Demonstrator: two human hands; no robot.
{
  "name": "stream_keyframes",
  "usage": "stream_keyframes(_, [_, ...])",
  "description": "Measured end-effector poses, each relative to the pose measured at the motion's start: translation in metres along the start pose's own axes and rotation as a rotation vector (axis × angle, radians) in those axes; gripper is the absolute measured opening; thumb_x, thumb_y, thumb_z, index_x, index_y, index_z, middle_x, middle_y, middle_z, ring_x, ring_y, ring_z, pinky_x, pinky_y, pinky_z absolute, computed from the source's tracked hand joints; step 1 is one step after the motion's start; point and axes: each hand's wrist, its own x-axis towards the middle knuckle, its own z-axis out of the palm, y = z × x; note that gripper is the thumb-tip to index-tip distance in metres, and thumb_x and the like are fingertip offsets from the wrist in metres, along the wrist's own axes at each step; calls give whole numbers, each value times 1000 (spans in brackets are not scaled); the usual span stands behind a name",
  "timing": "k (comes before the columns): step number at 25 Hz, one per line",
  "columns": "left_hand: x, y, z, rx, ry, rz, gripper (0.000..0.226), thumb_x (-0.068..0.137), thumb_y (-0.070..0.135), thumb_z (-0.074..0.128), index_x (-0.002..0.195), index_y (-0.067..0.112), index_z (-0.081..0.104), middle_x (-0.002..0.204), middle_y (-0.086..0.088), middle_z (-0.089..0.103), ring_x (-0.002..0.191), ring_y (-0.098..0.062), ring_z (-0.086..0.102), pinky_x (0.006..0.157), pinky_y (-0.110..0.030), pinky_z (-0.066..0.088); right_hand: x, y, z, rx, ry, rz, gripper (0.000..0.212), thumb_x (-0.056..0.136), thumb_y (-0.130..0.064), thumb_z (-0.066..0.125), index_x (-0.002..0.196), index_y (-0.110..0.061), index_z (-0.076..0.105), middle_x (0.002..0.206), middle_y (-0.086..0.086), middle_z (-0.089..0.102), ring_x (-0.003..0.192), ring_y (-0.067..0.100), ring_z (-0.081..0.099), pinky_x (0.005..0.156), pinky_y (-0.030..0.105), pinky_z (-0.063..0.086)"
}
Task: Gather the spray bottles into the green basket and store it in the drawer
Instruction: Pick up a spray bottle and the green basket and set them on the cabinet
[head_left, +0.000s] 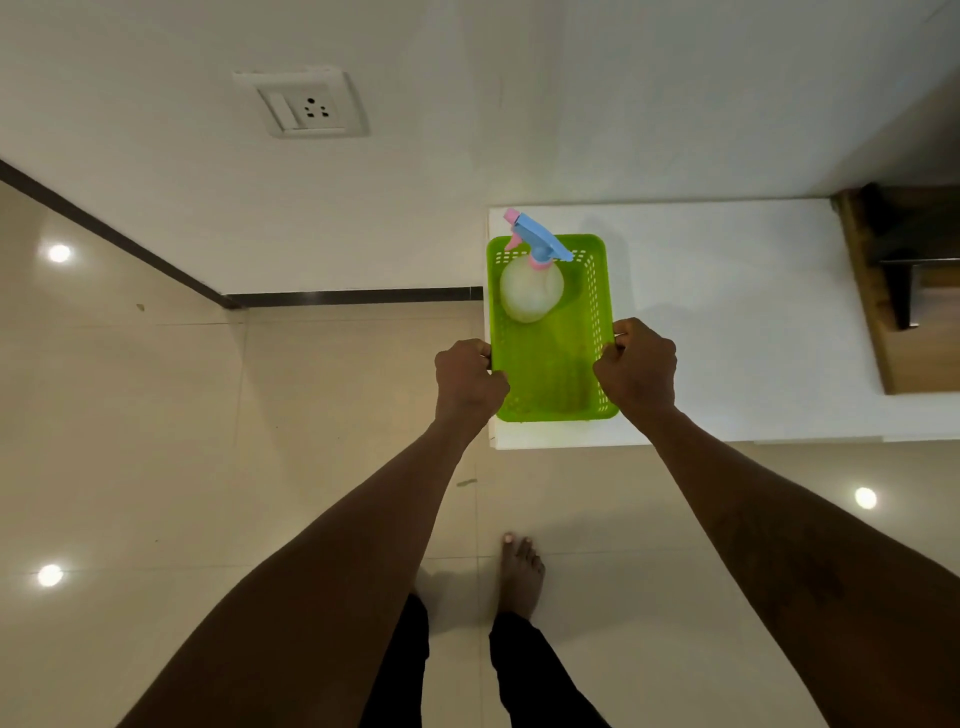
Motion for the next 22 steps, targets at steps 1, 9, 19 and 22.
stream_keyframes(1, [3,5,7,7,3,-2,23,67,15,74,88,6,75,86,-6,75,79,-21,69,74,-24,46,5,5,-3,-5,11,-6,34,77,-8,60,109,-10,68,91,11,75,89,35,67,76,32,47])
stream_keyframes(9, [9,27,35,6,8,-16,23,71,13,77,93,9,73,90,-1,74,80,-16,69,72,-12,36,31,25,-21,-6,43,-96,53,78,-24,68,128,-9,60,117,13,69,109,32,64,90,38,49])
stream_keyframes(19, [9,28,39,21,39,14,21,68,6,73,89,8,75,85,-4,75,76,-21,70,73,-20,44,83,-37,11,181,-141,-62,75,69,-65,77,129,-23,60,112,-2,71,102,15,66,86,25,42])
stream_keyframes(22, [10,26,39,26,30,33,19,67,7,72,86,8,77,81,-3,76,72,-20,71,76,-25,53,92,-38,17,152,-112,-86,65,72,-62,77,124,-24,65,116,-3,71,106,16,65,85,24,38])
